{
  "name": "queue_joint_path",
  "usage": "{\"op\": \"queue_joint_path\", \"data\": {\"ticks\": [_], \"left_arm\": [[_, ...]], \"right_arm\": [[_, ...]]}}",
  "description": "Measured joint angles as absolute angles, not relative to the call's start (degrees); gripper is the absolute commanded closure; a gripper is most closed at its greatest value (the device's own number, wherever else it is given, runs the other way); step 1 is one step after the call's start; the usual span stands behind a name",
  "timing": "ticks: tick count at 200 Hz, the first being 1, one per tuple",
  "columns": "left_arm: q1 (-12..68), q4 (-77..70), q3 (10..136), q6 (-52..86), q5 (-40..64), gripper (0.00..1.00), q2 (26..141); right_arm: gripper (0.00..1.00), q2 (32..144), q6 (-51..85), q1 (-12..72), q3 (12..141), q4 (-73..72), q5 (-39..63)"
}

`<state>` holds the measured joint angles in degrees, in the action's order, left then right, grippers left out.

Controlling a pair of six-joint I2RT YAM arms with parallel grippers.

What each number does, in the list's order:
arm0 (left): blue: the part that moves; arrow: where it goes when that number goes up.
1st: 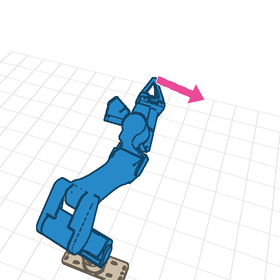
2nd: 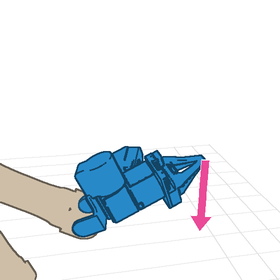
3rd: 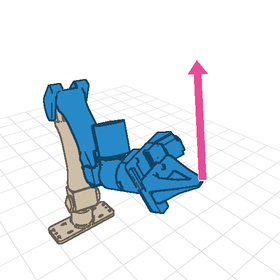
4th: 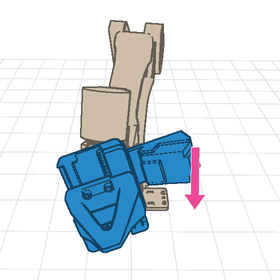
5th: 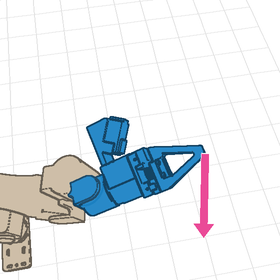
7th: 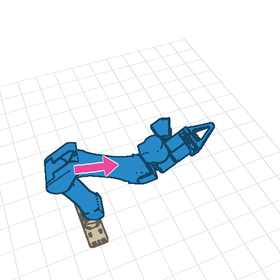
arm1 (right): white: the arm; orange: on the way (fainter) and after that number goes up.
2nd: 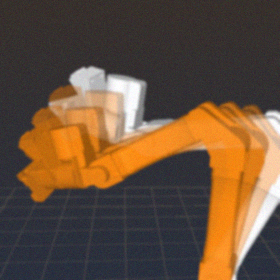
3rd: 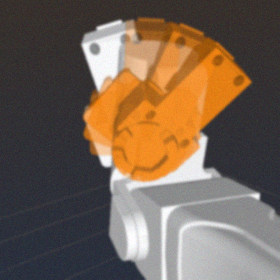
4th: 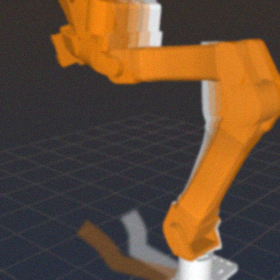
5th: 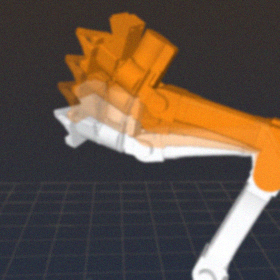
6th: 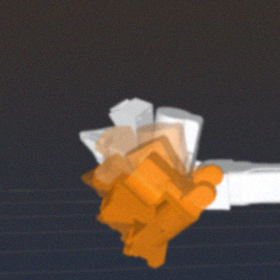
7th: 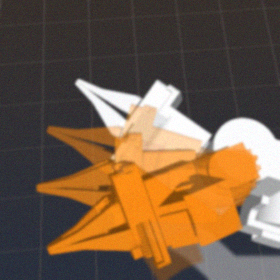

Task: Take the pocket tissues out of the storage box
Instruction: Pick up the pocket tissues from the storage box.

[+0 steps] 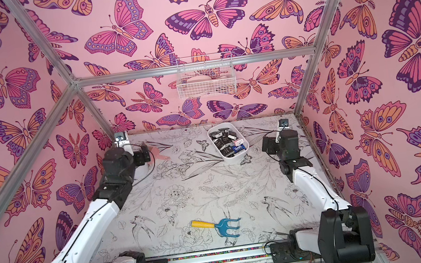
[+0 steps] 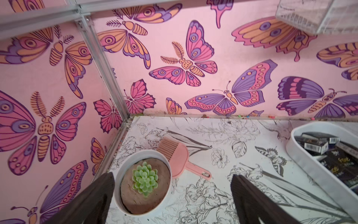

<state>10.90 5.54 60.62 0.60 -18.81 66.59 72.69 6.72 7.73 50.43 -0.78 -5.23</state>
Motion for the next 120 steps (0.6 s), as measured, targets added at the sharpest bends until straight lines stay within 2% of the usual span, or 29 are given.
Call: {"op": "queue_joint_path", "data": {"ticks": [23,67,120], "left_arm": [[10.4,15.4,69.6,2.7,-14.5,0.00,72.0],[12.9,31.2,73.8,5.8,-9.4,0.00,80.3],[24.1,42.3,75.0,15.4,-11.8,0.03,81.0]], "right_arm": [[0.01,77.1,9.2,12.3,57.2,5.8,-4.5],[0.00,91.9,13.2,20.1,71.1,14.5,-6.5],[0.17,106.5,16.5,21.2,84.4,21.6,-9.8]]}}
